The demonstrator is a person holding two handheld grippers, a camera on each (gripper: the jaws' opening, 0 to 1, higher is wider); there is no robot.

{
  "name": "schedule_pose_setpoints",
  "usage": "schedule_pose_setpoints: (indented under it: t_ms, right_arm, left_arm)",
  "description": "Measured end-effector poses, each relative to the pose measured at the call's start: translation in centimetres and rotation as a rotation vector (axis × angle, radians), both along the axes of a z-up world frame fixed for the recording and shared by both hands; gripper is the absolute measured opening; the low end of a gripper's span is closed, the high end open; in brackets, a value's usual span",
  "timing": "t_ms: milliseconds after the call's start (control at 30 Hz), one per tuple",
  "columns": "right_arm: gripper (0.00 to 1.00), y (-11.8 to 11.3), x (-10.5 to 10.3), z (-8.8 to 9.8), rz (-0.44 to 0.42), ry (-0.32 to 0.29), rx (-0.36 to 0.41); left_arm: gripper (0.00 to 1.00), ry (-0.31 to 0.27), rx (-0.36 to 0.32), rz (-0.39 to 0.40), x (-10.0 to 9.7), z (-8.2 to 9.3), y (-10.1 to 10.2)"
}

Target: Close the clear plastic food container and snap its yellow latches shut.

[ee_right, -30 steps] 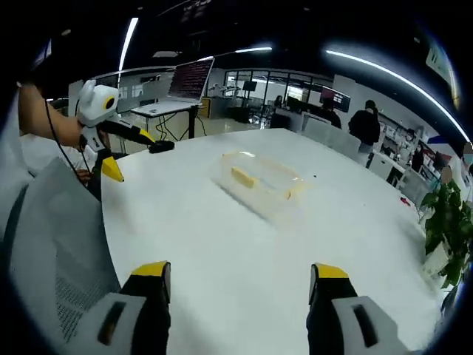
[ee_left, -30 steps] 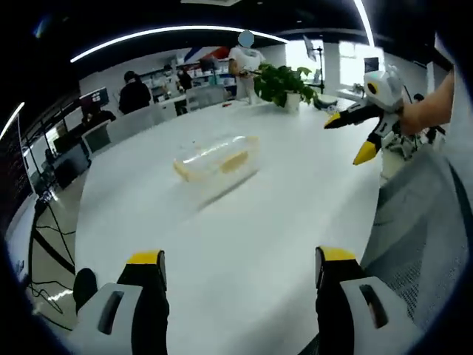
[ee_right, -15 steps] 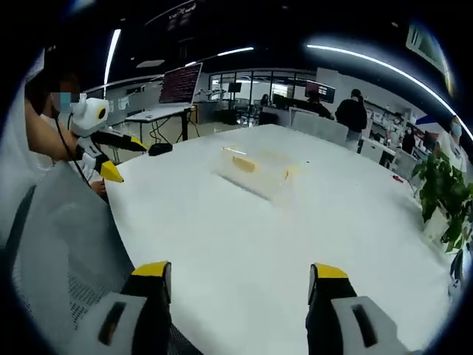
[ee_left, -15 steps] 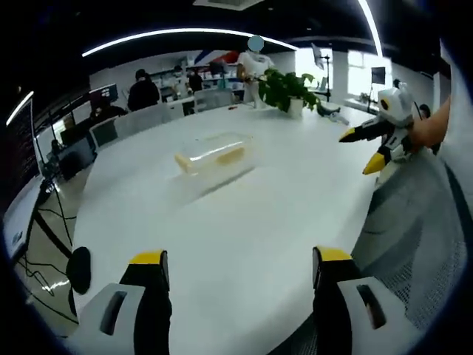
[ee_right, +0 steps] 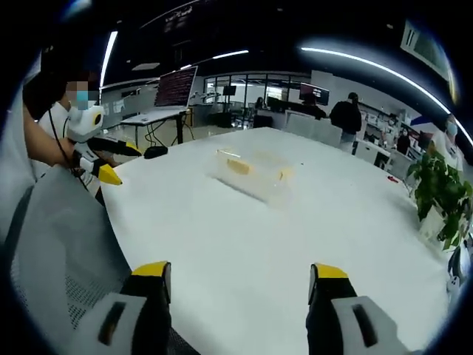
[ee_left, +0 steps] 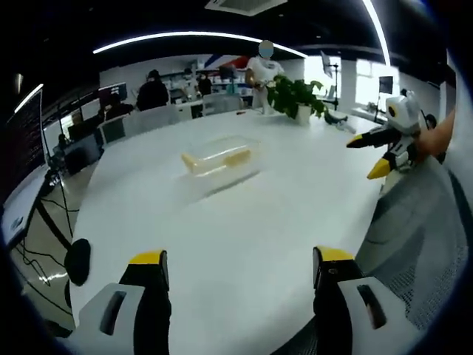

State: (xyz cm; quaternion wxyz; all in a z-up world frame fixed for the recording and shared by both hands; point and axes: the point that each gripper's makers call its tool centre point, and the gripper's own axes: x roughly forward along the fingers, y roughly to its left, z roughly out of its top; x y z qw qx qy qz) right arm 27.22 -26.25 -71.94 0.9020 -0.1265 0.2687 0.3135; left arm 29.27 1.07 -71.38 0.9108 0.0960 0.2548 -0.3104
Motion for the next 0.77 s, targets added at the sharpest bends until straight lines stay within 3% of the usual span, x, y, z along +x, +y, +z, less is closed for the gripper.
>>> schedule_pose_setpoints:
  t_ms: [767]
  right_arm:
    - [0.76, 0.41, -0.17, -0.52, 0.036, 0.004, -0.028]
  left_arm:
    - [0.79, 0.000, 0.037, 0.001, 0.08, -0.46, 0.20]
